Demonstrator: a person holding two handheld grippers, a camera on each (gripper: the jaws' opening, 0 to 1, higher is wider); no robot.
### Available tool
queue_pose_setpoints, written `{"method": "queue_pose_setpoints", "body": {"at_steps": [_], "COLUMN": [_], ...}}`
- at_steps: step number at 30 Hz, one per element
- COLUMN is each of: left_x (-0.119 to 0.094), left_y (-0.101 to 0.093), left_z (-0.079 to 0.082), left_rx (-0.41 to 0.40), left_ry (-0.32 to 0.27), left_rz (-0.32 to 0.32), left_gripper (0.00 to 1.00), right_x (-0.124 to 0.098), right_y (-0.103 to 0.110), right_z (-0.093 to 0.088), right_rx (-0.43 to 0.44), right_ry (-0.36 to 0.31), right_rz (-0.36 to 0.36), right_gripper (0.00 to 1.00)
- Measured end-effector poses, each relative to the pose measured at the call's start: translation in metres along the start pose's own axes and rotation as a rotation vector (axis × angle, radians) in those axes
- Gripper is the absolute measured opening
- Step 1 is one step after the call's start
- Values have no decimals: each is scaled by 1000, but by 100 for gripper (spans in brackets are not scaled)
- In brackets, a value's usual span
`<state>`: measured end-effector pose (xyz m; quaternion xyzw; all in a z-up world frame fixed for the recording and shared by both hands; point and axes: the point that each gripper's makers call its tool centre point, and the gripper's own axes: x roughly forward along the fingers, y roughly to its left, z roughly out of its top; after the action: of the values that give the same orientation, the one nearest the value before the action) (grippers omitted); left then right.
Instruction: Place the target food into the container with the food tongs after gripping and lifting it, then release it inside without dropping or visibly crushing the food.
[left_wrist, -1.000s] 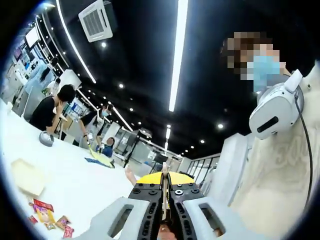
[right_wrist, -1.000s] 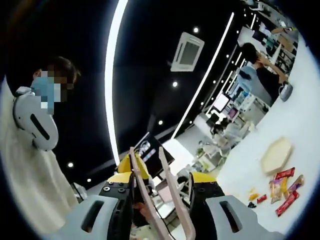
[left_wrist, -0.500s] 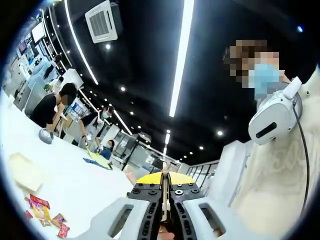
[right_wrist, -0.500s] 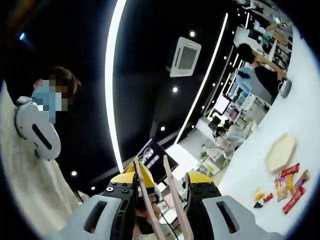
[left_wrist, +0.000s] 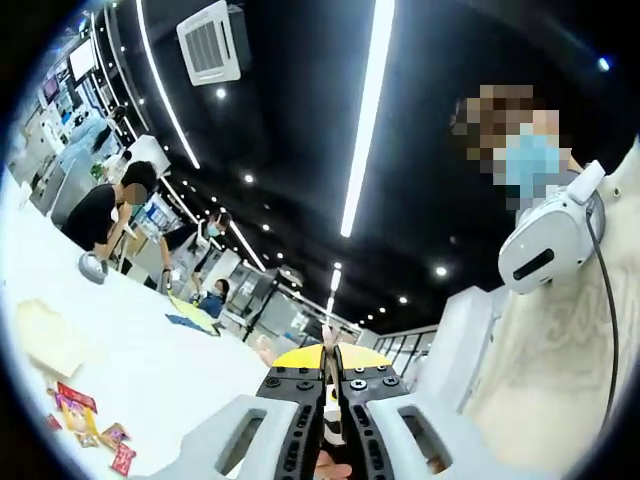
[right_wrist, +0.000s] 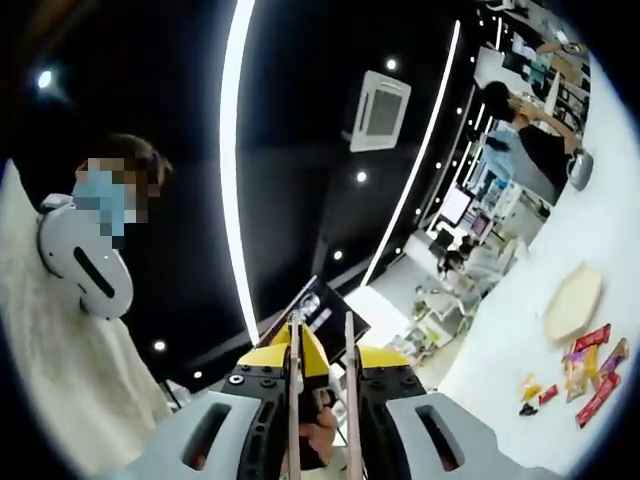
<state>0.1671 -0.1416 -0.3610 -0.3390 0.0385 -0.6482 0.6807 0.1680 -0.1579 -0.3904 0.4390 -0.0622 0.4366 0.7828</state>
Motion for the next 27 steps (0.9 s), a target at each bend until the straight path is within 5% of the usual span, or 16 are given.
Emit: {"method": "queue_pose_setpoints", "body": {"at_steps": [14, 27], "left_x": [-8, -6], "left_y": [8, 2], "left_z": [-13, -10], "left_rx": [27, -6], "left_ry": [59, 5], "left_rz": [37, 14], "left_gripper": [0, 0], "right_x": [-8, 1], "right_y": [-6, -5], "right_z": [-9, -16], "right_rx": [-54, -163], "right_ry": [114, 167], "right_rz": [-59, -56], "right_gripper": [23, 26]}}
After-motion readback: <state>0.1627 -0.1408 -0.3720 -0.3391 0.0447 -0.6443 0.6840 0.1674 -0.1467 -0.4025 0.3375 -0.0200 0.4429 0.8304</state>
